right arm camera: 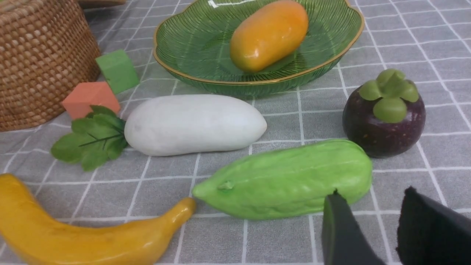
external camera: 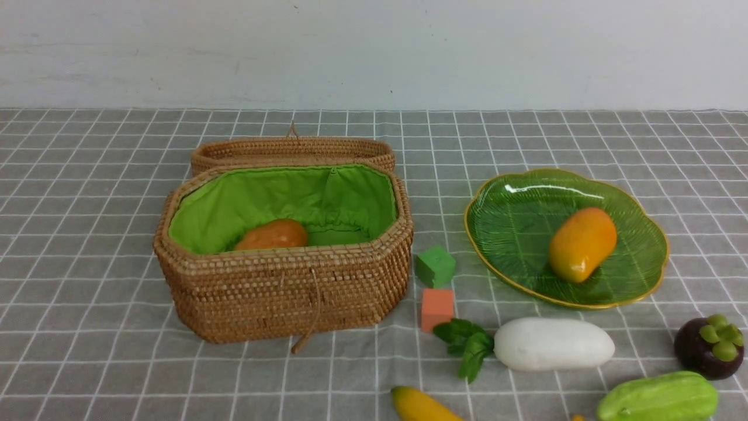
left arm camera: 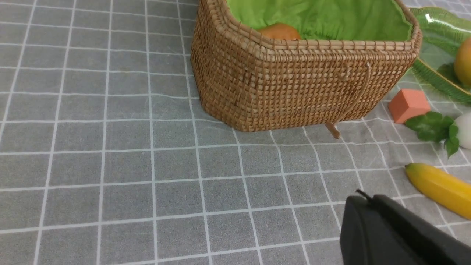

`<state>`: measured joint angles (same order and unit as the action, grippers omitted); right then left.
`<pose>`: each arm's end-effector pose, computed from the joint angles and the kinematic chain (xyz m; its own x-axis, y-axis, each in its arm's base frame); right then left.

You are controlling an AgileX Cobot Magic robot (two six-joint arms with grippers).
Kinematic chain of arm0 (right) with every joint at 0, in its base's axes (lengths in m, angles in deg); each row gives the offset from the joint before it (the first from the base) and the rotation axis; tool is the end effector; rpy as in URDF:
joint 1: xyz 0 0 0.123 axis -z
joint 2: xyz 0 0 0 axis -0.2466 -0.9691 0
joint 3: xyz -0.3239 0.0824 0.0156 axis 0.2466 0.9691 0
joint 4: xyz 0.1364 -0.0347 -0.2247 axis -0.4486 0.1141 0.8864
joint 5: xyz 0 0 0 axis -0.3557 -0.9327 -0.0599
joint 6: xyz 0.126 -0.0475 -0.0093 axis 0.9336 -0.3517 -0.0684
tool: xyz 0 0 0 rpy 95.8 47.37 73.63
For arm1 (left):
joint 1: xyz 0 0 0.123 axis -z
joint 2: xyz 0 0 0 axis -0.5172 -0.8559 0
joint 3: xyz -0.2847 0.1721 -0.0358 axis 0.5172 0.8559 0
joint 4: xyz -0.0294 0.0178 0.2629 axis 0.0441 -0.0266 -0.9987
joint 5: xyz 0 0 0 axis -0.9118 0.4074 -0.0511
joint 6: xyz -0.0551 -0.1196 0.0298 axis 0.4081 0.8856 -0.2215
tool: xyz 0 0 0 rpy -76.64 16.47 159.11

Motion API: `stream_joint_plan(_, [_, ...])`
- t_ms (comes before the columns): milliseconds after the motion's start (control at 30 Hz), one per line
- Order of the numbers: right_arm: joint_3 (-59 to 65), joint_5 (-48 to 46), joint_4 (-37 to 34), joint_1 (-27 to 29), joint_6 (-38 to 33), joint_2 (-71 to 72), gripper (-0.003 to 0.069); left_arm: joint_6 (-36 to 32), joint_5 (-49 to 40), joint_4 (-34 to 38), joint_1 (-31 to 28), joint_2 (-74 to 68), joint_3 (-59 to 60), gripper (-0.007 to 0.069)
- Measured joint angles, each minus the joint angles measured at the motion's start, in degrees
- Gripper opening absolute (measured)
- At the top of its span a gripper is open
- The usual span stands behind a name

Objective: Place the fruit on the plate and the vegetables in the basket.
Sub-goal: Use the right arm to grab a banana and put it into the right plate

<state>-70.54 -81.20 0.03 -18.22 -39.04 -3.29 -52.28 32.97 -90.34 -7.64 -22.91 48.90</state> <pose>0.0568 0.0105 0.1600 -0.3118 0.0979 -0.9451 -0.0789 0.9886 0.1284 0.0436 -0.0056 0.2812 -0.4445 -0.1519 -0.8828 0.1896 0.9472 -0.2585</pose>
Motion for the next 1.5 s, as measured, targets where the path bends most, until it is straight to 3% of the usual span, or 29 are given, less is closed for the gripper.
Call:
stream_joint_plan(100, [0.0, 0.0, 0.0, 0.0, 0.0, 0.0, 0.024, -0.01, 4.52, -0.38, -1.77, 5.85, 4.61, -0.0013])
stream_joint_plan(333, [0.0, 0.0, 0.0, 0.0, 0.0, 0.0, 0.024, -0.01, 18.65, 0.84, -12.47, 10.72, 19.06, -0.001])
stream_joint_plan(467, [0.0, 0.0, 0.0, 0.0, 0.0, 0.0, 0.024, -0.01, 20.4, 9.96, -17.04, 10.76, 27.6, -0.0004])
stream_joint_plan(1500, [0.0, 0.0, 0.0, 0.0, 0.0, 0.0, 0.024, -0.01, 22.72, 12.64, -16.31, 10.76, 27.94, 0.0017])
